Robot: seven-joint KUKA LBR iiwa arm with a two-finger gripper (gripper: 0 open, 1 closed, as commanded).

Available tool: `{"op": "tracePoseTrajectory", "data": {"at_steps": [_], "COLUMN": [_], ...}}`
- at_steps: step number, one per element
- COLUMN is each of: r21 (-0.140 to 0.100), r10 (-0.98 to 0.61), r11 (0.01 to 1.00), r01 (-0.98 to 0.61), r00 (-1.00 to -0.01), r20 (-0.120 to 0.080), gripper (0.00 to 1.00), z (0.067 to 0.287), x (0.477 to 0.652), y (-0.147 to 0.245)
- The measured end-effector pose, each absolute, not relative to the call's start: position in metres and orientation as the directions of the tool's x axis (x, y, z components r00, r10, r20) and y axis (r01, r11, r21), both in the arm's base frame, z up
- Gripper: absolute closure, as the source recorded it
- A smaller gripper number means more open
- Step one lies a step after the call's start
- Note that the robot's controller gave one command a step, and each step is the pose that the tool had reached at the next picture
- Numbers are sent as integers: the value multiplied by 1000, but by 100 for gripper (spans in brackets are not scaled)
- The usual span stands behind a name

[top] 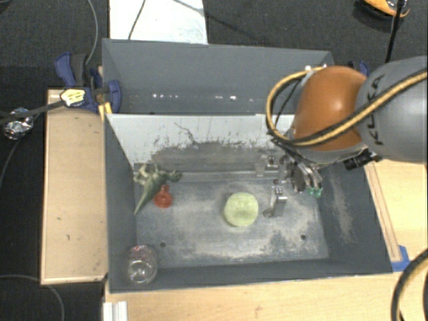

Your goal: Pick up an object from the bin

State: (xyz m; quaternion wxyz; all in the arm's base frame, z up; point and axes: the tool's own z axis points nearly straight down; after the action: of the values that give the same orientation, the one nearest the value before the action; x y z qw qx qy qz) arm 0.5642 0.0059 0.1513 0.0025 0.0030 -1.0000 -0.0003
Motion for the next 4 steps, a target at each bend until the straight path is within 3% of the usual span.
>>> {"op": "tracePoseTrajectory", "data": {"at_steps": [1, 2, 3, 4], "r21": [1, 1, 2, 1], "r10": [-6, 23, 121, -60], "r11": [1000, 1000, 993, 998], "r01": [-6, 23, 121, -60], "r00": [-1000, -1000, -993, -998], "r20": [-3, -10, -2, -11], "gripper": [0, 0, 0, 100], "z": [156, 118, 83, 70], "x": [566, 560, 569, 552], "y": [6, 15, 27, 29]}}
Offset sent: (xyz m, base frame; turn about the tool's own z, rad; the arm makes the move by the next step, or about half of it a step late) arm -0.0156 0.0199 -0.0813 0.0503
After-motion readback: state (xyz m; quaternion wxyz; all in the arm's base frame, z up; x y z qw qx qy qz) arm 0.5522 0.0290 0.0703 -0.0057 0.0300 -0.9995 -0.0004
